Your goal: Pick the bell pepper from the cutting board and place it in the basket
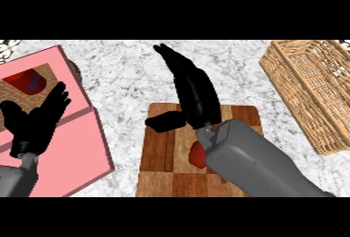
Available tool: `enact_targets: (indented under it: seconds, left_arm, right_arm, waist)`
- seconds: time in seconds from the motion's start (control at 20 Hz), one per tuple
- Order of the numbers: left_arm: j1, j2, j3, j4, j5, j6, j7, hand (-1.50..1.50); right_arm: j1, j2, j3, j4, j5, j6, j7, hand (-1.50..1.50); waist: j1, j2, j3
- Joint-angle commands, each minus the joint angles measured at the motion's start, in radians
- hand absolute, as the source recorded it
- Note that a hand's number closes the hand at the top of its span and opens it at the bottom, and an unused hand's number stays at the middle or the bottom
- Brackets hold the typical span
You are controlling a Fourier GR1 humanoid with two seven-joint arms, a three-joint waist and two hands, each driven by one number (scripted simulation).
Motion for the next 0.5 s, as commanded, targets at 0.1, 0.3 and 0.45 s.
enact_targets:
  seconds: [0.1,0.3,0.45]
  left_arm:
    - [-0.032,-0.003,0.018,0.036,0.003,0.008,0.016,0.00]
    - [-0.006,-0.007,0.012,0.043,-0.009,0.000,-0.008,0.00]
    - [0.004,0.000,0.013,0.037,-0.009,-0.021,-0.016,0.00]
  right_arm:
    - [-0.195,-0.112,0.027,0.073,0.101,0.291,0.399,-1.50]
    - [-0.350,-0.159,-0.058,0.047,0.054,0.499,0.638,-1.50]
    - [-0.407,-0.135,-0.104,0.018,-0.056,0.639,0.753,-1.50]
  waist:
    - [-0.040,-0.015,-0.004]
    - [-0.025,-0.011,0.001]
    - [-0.013,-0.009,0.003]
